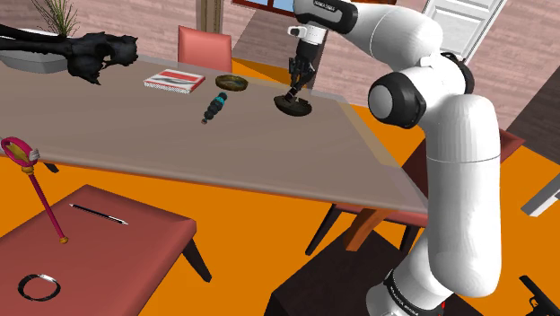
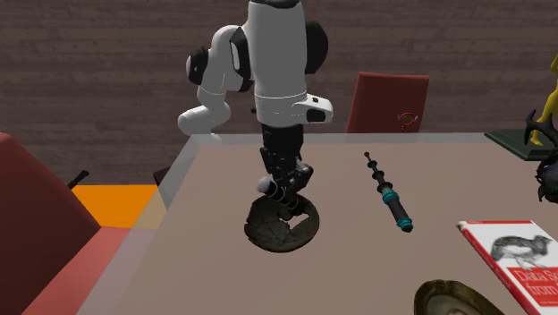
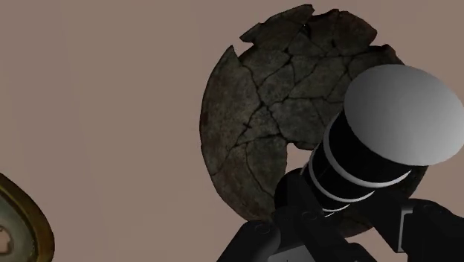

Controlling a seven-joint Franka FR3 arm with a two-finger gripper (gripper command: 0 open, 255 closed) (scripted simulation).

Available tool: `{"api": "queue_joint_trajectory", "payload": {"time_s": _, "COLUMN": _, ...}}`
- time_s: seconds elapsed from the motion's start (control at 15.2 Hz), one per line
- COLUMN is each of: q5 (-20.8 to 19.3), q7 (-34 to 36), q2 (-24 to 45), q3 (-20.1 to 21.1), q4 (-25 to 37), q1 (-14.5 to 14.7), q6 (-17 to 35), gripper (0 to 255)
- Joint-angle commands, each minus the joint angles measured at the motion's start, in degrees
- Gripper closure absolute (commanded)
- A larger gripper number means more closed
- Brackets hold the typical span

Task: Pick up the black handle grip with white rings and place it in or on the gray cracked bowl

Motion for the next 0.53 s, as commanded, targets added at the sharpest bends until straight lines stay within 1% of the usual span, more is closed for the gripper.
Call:
{"api": "queue_joint_trajectory", "payload": {"time_s": 0.0, "q5": -0.21, "q7": 0.04, "q2": -0.62, "q3": -0.34, "q4": -2.22, "q1": 0.25, "q6": 1.55, "gripper": 255}}
{"api": "queue_joint_trajectory", "payload": {"time_s": 0.46, "q5": -1.14, "q7": -0.46, "q2": -2.61, "q3": -0.62, "q4": -11.05, "q1": 2.68, "q6": 8.24, "gripper": 255}}
